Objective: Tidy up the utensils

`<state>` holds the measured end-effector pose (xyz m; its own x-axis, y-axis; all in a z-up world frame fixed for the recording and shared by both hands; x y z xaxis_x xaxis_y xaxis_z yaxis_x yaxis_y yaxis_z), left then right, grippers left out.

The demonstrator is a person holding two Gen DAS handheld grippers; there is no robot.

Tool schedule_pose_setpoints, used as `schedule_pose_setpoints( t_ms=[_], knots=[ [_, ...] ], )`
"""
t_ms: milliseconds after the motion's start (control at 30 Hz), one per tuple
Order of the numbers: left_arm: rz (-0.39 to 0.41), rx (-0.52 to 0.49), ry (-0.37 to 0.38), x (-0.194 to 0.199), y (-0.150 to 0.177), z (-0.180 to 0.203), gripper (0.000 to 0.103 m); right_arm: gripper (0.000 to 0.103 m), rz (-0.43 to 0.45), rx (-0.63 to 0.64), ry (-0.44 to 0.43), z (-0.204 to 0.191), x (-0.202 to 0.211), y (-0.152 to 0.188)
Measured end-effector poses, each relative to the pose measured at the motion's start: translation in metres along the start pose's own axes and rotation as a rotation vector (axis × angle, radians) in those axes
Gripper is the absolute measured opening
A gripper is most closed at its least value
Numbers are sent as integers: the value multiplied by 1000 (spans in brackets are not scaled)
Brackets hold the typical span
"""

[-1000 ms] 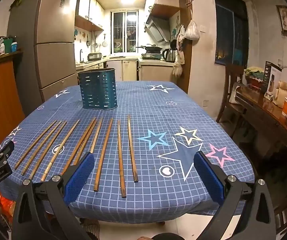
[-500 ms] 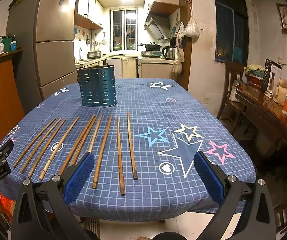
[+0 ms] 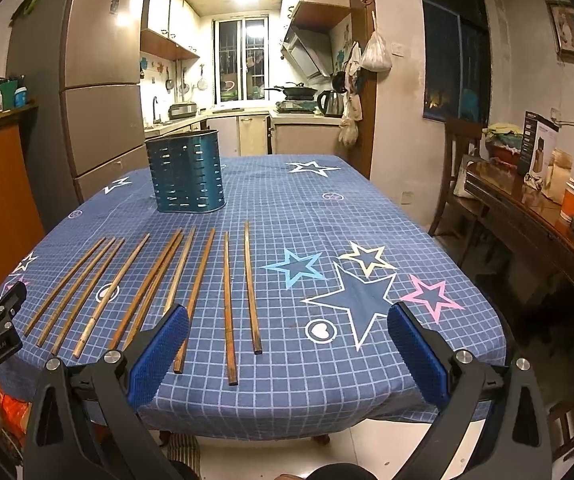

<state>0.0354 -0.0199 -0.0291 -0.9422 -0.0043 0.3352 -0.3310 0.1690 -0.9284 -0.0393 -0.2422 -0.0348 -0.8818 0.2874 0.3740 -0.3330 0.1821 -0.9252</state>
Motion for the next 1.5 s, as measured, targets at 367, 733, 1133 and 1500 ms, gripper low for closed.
schedule_pose_setpoints(
  t_ms=[367,733,1133,1500],
  knots=[
    [-2,1,1,-1,-1,-1,98,100,-33,9,0,-4,-3,0],
    [6,24,16,-1,0,-2,98,100,-5,-14,-40,-4,-1,-1],
    [-6,39,70,-1,48,-50,85,100,54,14,-70,10,8,20],
    [-46,-7,182,-14,64,-47,42,99,12,42,-48,19,6,30]
  ],
)
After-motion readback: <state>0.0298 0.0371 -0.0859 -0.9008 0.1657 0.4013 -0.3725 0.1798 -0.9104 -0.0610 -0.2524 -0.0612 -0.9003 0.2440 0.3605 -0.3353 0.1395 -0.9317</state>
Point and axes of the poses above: each gripper's, at about its wrist camera, not at the fingertips, and x roughly against the way its jaws point, z to its right, y to its underside, the point moved 1 cm from there along -x, roughly the way its jaws point, and after that the axes turned 8 degrees about z, right-handed, at the moved point
